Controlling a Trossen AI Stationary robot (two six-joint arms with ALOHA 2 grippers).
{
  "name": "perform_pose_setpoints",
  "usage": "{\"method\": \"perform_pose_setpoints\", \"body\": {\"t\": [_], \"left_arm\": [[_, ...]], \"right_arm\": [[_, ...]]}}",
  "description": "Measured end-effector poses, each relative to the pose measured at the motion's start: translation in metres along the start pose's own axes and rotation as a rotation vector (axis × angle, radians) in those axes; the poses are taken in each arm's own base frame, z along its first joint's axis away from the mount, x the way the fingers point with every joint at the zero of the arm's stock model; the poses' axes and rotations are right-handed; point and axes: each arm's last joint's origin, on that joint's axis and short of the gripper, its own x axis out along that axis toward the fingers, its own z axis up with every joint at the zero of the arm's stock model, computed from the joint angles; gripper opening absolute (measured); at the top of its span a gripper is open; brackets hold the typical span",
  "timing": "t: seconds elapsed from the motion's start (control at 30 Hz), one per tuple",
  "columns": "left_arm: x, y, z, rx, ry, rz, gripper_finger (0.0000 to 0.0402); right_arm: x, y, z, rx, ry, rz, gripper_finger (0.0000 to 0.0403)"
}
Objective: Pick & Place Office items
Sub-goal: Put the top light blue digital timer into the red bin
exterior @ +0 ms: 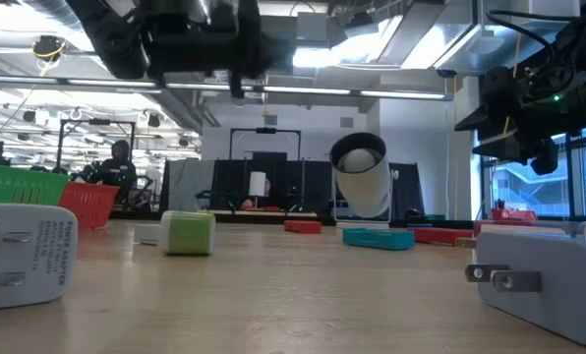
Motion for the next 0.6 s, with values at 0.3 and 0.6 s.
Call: {"method": "perform_pose_setpoints", "body": {"t": [0.3, 0.6], "left_arm": [[-0.018, 0.009, -0.036, -0.154, 0.423, 0.313, 0.0054], [-0.073, 0.010, -0.015, -0.204, 0.756, 0.530, 0.0054]], "right_arm": [[0.000, 0.000, 0.000, 0.005, 0.000, 0.000, 0.0292], [0.000, 0.000, 0.000, 0.005, 0.000, 0.000, 0.0292]]}}
